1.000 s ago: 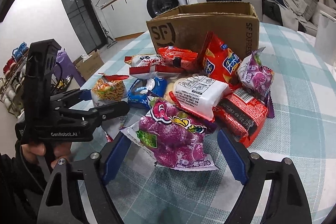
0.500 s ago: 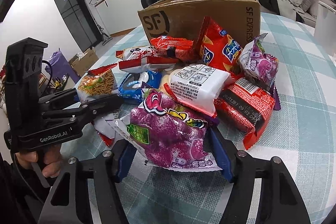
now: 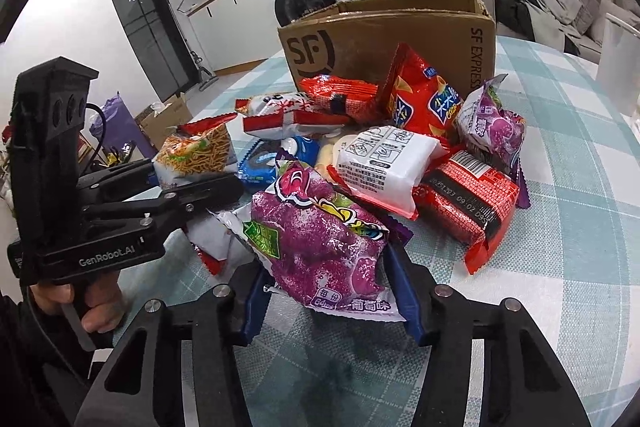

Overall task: Organize snacks
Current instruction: 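Lift both held bags and carry them over the open cardboard box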

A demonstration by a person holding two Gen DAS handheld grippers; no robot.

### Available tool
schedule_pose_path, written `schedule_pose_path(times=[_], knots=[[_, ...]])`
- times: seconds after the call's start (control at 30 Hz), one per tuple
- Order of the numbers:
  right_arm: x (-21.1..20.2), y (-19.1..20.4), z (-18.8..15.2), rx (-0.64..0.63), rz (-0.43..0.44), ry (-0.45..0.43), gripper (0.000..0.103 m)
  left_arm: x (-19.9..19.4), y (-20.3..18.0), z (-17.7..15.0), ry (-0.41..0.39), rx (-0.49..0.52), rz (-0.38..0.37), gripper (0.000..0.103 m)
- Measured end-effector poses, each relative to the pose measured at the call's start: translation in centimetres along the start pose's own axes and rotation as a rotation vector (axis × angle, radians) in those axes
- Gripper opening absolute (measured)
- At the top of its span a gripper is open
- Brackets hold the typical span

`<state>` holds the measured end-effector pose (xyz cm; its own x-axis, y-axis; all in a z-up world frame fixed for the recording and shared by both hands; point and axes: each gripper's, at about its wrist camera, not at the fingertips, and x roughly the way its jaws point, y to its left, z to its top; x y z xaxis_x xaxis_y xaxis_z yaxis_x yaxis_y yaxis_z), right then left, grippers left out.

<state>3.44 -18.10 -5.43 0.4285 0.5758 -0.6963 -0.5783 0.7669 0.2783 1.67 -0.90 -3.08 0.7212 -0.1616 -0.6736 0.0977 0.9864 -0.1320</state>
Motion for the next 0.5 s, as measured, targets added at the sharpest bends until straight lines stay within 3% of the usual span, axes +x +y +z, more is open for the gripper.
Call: schedule_pose_path(times=[0.5], knots=[[-4.3, 0.1, 1.4, 0.037, 0.017, -0.116, 0.055, -3.3, 0.2, 1.8, -0.082, -0.019, -0.001, 0.044]])
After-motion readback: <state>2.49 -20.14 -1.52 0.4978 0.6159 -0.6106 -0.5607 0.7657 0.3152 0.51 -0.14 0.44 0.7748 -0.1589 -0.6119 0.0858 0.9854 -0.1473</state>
